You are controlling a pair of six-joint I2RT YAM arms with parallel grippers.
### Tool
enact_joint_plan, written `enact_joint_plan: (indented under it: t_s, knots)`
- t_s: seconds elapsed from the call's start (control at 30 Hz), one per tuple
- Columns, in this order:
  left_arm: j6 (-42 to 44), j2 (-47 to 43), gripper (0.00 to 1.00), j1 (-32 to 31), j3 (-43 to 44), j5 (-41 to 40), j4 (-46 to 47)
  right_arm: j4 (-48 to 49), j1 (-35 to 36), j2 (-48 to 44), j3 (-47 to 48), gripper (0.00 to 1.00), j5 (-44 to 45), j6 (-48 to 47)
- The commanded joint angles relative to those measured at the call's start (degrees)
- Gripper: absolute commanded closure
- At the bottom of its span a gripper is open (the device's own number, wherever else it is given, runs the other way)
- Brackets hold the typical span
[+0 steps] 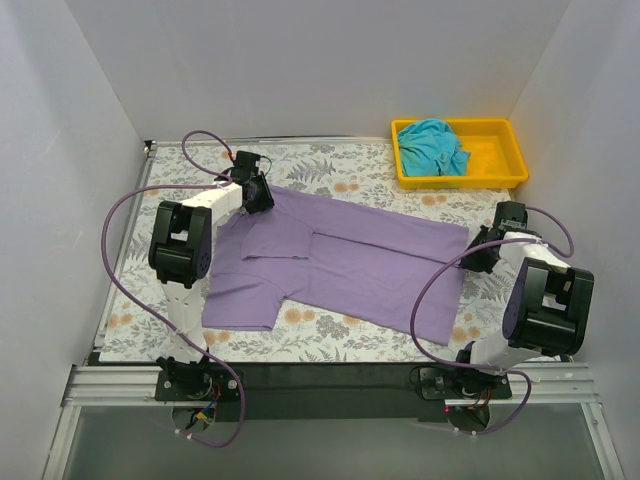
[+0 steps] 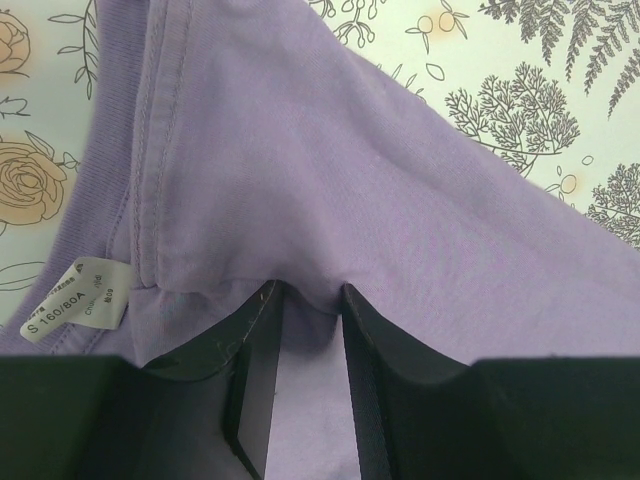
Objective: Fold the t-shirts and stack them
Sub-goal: Fold the tshirt
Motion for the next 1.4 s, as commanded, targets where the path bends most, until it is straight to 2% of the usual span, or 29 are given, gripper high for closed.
enact_joint_plan:
  t_s: [0.0,0.1,0.2,0.33,0.6,0.87,1.13,1.23,1.37]
  knots:
    - [0.0,-0.7,0.70,0.5,-0.7,-2.1,-0.6,-1.8,-0.5,-0.3,0.0,0.81,1.6,-1.5]
    - [0.1,-1.5,0.69,0.5,-0.3,-1.6,-0.7,-2.9,-0.5,-0.2,1.6,0.70,0.3,-2.4]
    - [0.2,-3.2,0.68,0.5,-0.4,-1.6,-0.7,-3.6,-0.1,-1.4,3.3,0.66,-1.3,-3.4]
    - [0.3,-3.6,0.66,0.5,-0.6,-2.0,-0.7,-4.5,1.5,-2.1,5.6,0.65,-3.0,-4.0]
    - [0.6,-5.2,0.65,0.5,-1.8,-3.5,-1.0,-5.4,7.3,-1.8,7.7,0.65,0.6,-3.6]
    - [0.3,-2.3,0.65,0.5,-1.2,-2.5,-0.2,1.1,7.6,5.6,7.5,0.66,-1.0,-5.1]
    - [0.5,2.2,0.65,0.5,4.8,-2.9,-1.0,2.7,5.9,15.1,13.7,0.67,4.1,-6.8]
    - [0.5,0.8,0.65,0.6,7.4,-2.7,-2.0,2.7,5.3,17.6,17.7,0.67,6.1,-8.3]
    - [-0.3,-3.6,0.64,2.0,6.5,-3.2,-1.8,2.6,5.2,19.2,21.5,0.66,7.4,-10.0]
